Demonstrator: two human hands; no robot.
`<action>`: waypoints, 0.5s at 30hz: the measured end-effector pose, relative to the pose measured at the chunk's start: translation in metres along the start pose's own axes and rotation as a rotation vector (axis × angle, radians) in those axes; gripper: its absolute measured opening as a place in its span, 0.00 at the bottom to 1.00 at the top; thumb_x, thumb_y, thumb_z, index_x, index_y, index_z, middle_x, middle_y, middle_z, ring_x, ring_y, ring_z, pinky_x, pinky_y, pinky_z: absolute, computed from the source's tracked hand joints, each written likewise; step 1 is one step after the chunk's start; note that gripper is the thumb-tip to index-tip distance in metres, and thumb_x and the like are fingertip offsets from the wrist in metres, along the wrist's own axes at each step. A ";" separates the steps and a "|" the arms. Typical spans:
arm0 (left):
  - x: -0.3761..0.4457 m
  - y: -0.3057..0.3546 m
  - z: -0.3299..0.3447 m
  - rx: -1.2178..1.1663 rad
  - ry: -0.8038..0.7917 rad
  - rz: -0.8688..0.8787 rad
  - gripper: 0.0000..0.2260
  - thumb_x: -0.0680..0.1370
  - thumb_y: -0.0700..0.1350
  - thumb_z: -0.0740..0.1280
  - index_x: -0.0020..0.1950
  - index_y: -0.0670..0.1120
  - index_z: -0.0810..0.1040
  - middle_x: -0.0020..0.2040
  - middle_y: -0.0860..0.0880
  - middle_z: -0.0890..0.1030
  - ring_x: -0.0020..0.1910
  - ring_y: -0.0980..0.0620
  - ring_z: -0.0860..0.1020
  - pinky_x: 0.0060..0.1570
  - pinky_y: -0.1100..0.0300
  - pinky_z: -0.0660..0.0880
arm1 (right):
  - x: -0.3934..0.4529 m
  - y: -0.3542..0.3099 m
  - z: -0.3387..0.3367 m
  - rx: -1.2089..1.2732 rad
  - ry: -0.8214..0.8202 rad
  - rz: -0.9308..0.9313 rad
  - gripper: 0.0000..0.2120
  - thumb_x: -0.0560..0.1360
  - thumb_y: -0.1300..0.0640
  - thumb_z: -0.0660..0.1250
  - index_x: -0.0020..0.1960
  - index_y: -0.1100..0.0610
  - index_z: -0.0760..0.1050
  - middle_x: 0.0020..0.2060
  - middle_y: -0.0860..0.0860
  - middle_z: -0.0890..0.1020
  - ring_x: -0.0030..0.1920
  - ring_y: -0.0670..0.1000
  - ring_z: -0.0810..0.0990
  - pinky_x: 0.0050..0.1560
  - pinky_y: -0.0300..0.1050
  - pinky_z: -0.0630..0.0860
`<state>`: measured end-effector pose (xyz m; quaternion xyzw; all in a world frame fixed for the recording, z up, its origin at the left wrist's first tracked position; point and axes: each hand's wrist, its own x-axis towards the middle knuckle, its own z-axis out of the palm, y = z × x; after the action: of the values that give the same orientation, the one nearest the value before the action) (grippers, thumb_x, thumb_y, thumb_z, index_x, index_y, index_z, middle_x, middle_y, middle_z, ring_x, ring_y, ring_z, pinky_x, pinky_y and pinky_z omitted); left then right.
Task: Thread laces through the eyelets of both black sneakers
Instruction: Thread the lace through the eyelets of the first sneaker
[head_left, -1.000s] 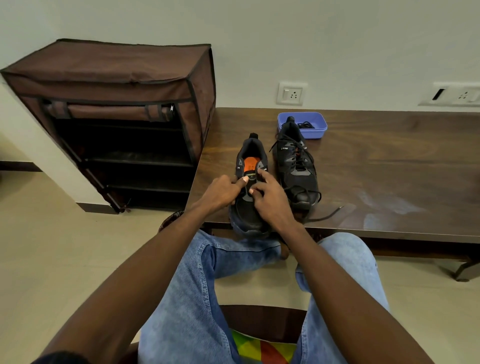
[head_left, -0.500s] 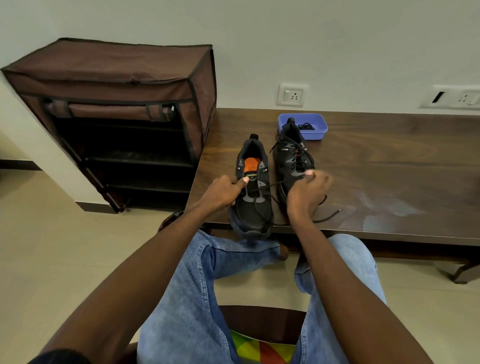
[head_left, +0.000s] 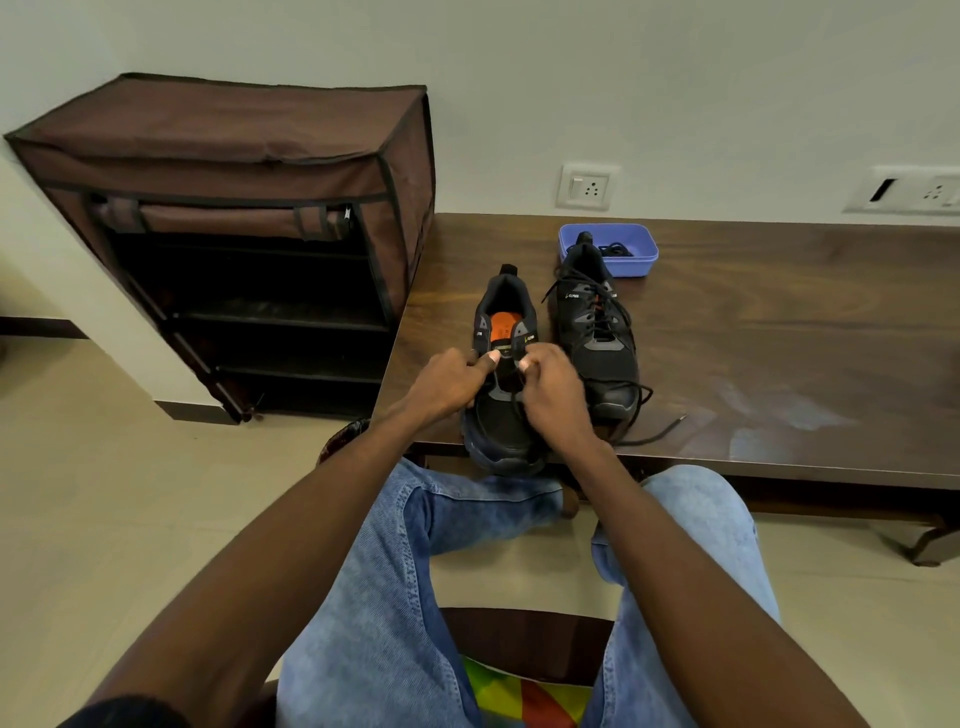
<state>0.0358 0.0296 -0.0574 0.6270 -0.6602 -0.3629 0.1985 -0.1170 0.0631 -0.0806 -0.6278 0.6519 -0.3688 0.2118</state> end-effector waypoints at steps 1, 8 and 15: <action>0.000 -0.001 0.000 0.003 -0.005 0.000 0.19 0.83 0.57 0.60 0.40 0.46 0.77 0.30 0.49 0.78 0.26 0.55 0.74 0.29 0.62 0.69 | 0.003 0.002 -0.002 0.103 0.066 0.092 0.09 0.83 0.62 0.57 0.52 0.61 0.76 0.56 0.57 0.79 0.57 0.56 0.78 0.59 0.53 0.74; 0.000 0.000 0.001 0.009 -0.020 0.007 0.18 0.84 0.57 0.58 0.45 0.45 0.78 0.31 0.46 0.79 0.19 0.59 0.71 0.26 0.63 0.70 | 0.010 -0.001 -0.006 0.974 0.334 0.627 0.09 0.86 0.61 0.53 0.54 0.64 0.70 0.42 0.58 0.78 0.43 0.53 0.82 0.49 0.47 0.83; -0.001 0.004 0.005 -0.002 -0.024 0.028 0.19 0.84 0.55 0.57 0.45 0.43 0.77 0.30 0.47 0.80 0.18 0.56 0.72 0.25 0.63 0.71 | 0.008 -0.020 -0.015 1.424 0.485 0.757 0.09 0.83 0.69 0.49 0.57 0.66 0.67 0.44 0.60 0.75 0.41 0.58 0.82 0.52 0.54 0.82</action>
<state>0.0295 0.0317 -0.0571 0.6129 -0.6709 -0.3684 0.1963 -0.1157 0.0594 -0.0547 0.0134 0.4574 -0.7208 0.5206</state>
